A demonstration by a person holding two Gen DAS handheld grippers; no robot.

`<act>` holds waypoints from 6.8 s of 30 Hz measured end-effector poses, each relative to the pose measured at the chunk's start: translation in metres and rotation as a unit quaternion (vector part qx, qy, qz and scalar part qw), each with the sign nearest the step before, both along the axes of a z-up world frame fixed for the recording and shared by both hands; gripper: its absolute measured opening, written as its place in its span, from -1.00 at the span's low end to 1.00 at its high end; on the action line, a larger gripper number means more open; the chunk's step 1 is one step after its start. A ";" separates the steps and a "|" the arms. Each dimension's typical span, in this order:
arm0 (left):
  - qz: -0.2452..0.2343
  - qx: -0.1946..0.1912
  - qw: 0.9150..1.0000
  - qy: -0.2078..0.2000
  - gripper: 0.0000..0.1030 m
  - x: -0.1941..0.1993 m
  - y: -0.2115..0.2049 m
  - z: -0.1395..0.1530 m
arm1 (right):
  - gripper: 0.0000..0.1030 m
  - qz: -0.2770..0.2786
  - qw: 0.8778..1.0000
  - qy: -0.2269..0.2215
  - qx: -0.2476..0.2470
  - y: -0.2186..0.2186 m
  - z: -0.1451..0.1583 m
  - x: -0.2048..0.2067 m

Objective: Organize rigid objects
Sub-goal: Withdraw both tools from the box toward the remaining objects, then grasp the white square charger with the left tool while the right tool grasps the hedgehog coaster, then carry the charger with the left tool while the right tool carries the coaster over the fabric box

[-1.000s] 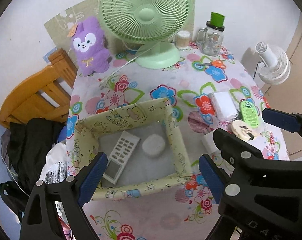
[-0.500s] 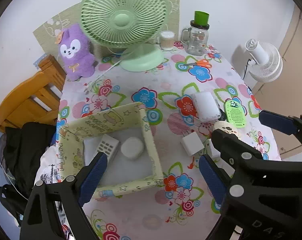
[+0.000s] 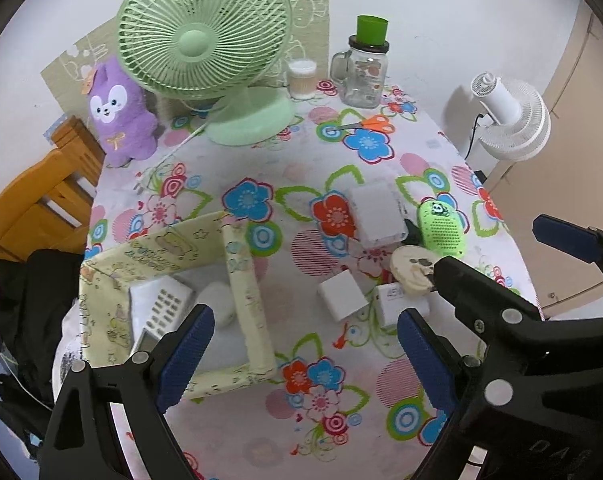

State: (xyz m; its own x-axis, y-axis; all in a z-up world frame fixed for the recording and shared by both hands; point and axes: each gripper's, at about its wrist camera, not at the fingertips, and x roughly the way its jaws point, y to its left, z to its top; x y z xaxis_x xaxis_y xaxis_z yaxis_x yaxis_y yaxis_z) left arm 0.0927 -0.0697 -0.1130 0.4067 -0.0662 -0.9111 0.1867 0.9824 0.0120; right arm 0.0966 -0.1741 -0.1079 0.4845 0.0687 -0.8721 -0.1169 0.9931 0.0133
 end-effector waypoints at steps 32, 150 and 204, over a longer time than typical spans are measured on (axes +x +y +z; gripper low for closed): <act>0.059 -0.009 0.997 0.056 0.83 0.022 -0.043 -0.064 | 0.90 0.015 0.999 0.038 0.018 -0.070 -0.063 0.030; 0.041 -0.013 0.999 0.001 -0.20 0.021 -0.044 -0.023 | 0.51 -0.058 0.997 0.037 0.033 -0.033 -0.034 0.028; 0.030 -0.032 0.998 -0.052 -0.20 -0.005 0.047 0.022 | 0.51 -0.050 0.998 -0.021 0.016 0.064 0.018 -0.002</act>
State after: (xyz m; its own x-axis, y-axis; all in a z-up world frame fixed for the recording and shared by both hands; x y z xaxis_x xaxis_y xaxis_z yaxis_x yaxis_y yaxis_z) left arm 0.0879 -0.0222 -0.0908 0.5037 -0.0959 -0.8585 0.1282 0.9911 -0.0356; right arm 0.0948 -0.1098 -0.0899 0.5271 0.0459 -0.8486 -0.0178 0.9989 0.0430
